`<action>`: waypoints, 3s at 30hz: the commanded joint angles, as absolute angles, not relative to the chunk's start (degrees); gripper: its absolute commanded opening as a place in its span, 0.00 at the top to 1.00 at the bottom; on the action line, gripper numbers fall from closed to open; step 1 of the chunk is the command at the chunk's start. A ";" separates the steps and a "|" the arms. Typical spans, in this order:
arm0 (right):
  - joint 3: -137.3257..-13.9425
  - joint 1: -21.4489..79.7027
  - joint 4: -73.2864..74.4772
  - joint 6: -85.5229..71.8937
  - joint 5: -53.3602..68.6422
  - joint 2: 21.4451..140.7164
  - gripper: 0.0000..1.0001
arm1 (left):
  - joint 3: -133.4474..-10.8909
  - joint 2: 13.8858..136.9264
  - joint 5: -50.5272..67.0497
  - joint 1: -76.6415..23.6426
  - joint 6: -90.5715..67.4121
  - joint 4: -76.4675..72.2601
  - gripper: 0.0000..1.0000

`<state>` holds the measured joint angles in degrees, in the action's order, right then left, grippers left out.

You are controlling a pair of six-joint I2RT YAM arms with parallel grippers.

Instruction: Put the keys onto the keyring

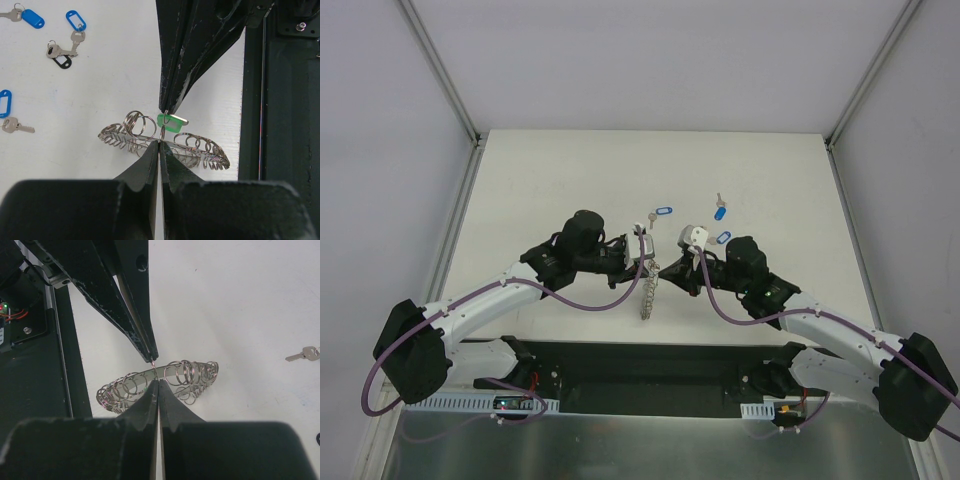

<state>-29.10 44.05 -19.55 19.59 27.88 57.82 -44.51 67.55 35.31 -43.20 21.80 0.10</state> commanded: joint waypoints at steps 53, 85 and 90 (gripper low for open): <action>-26.72 43.86 -25.49 22.06 26.72 56.34 0.99 | -44.82 68.12 35.59 -43.77 21.80 -2.55 1.00; -25.14 44.03 -29.97 21.18 26.81 56.34 0.99 | -44.91 68.12 35.59 -43.77 21.71 -2.55 1.00; -25.14 44.03 -30.06 21.09 26.98 56.43 0.99 | -44.91 68.29 35.59 -43.77 21.71 -2.55 1.00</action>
<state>-25.36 44.07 -25.54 21.21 25.89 57.56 -44.51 68.25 35.33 -43.20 21.78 -0.97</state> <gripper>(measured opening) 0.016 0.006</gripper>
